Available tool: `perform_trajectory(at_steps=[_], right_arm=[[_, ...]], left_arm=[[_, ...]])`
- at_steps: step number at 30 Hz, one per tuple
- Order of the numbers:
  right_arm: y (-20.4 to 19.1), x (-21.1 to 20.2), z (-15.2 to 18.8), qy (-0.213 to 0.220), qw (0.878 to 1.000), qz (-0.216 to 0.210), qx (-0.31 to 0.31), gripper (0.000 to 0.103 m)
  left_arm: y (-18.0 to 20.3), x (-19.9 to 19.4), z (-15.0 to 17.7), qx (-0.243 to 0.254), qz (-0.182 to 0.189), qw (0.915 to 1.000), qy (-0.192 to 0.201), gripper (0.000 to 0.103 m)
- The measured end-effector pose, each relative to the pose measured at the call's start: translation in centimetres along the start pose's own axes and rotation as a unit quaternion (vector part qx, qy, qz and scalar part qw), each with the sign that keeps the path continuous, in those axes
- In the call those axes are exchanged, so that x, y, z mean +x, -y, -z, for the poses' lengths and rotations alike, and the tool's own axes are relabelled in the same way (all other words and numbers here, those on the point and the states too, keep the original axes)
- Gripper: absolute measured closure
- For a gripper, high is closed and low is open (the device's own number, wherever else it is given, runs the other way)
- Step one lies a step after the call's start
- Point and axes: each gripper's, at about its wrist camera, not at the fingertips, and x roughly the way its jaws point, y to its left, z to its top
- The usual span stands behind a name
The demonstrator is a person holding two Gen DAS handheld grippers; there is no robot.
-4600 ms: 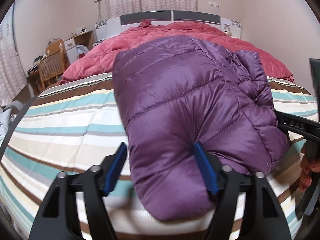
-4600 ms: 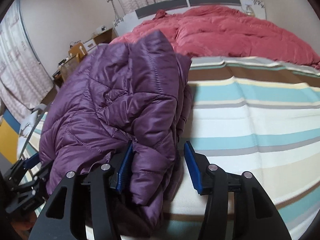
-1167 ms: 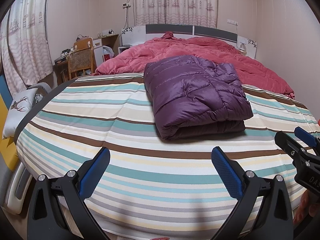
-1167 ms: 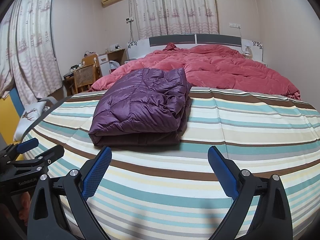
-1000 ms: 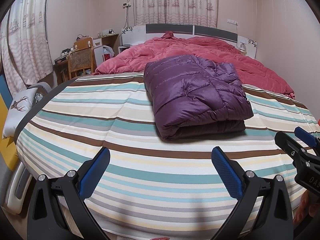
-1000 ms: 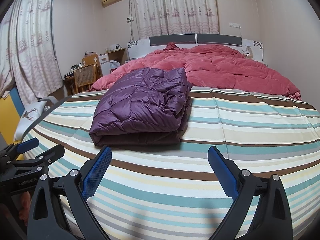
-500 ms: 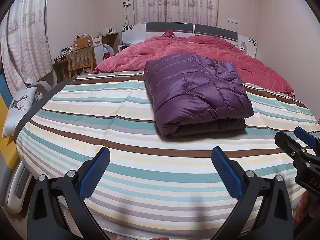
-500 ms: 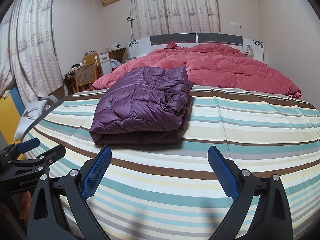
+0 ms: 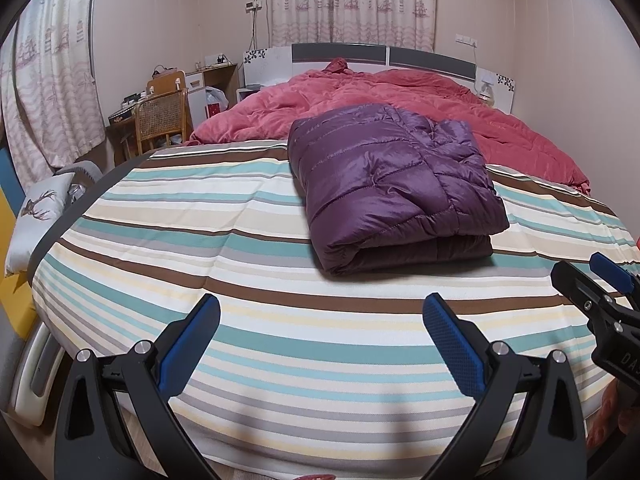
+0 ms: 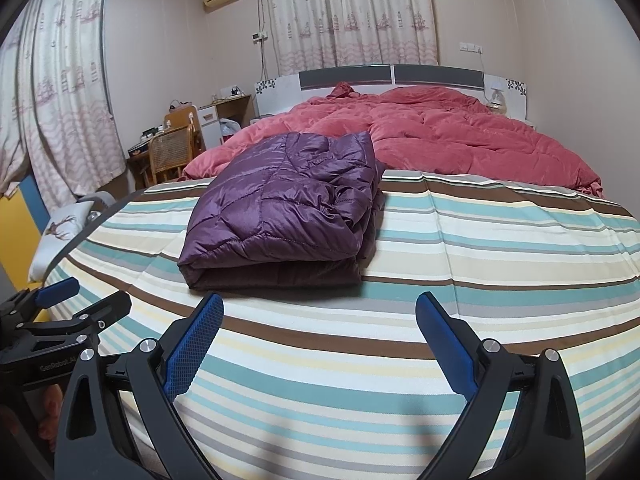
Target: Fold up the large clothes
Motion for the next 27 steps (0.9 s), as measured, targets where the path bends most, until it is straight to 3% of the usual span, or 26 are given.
perform_trajectory(at_steps=[16,27], right_arm=[[0.1,0.0,0.1,-0.005,1.000,0.000,0.002,0.007],[0.2,0.4,0.5,-0.011,1.000,0.002,0.007,0.007]], left_arm=[[-0.4,0.2,0.3,-0.019,-0.008,0.9998,-0.007,0.002],[-0.5,1.3,0.4,-0.025,-0.010,0.9989,-0.039,0.002]])
